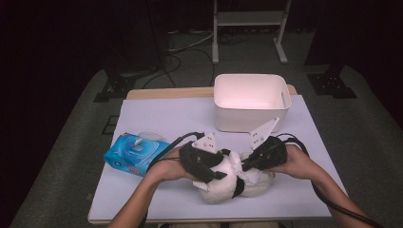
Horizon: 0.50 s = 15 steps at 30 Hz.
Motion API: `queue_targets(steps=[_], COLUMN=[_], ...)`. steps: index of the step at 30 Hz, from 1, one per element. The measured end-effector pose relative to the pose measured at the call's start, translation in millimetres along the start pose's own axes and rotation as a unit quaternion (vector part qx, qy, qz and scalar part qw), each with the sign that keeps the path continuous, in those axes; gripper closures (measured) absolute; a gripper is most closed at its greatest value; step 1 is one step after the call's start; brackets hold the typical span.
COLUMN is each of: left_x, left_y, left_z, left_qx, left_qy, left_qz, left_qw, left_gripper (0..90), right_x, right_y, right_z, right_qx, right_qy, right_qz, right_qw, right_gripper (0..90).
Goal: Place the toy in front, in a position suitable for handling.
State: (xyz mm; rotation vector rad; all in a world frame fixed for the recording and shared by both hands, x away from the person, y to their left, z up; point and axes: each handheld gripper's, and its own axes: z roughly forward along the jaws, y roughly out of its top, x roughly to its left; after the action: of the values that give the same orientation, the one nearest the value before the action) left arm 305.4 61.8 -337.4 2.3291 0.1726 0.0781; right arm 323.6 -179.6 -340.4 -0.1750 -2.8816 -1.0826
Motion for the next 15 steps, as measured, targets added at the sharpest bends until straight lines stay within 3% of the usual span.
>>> queue_targets(steps=[15], left_x=[-14.5], left_y=[-4.9], left_z=[-1.5], left_qx=[-0.006], left_qy=[0.005], left_qz=[0.013], left_qw=[0.9999], left_gripper=[31.5], right_x=[4.5], right_y=[-35.0], right_z=[-37.0], right_qx=[-0.022], right_qy=[-0.041], right_qz=[0.032], right_qw=[0.9984], right_gripper=[86.9])
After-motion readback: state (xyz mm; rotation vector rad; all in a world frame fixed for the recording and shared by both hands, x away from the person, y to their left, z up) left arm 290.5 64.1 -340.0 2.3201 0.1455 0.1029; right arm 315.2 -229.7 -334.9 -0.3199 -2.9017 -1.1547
